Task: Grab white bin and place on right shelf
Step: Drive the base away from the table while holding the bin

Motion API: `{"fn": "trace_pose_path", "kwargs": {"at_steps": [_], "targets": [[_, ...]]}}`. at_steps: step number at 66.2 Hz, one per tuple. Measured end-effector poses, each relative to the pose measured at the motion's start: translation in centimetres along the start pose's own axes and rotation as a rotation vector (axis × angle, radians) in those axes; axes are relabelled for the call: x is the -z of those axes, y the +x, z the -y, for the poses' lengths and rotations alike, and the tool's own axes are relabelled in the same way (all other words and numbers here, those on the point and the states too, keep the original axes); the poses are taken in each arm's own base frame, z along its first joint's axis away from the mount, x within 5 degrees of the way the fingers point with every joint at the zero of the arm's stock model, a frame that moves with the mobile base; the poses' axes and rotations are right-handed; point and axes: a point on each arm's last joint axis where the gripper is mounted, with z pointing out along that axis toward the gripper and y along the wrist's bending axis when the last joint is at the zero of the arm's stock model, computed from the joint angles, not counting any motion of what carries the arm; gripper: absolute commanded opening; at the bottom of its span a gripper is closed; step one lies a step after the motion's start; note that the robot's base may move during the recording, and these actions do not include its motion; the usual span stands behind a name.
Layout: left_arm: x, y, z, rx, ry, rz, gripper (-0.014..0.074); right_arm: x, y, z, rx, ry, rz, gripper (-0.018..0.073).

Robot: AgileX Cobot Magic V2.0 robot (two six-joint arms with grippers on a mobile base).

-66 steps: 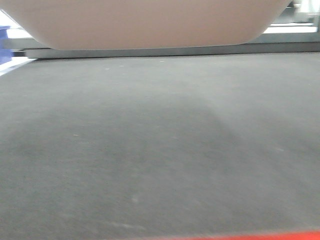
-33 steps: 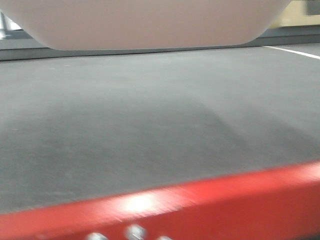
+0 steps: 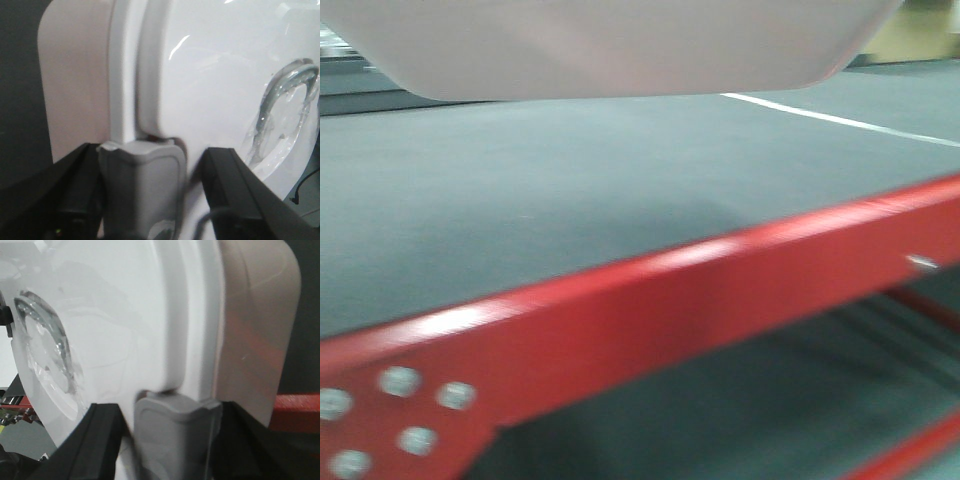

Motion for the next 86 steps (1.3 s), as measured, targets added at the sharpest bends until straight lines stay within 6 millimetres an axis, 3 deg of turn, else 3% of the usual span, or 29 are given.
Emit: {"fn": "trace_pose_path", "kwargs": {"at_steps": [86], "targets": [[0.00,0.00,0.00,0.000,0.000,0.000,0.0274,0.00,0.00,0.00,0.000,0.000,0.000,0.0425]]}}
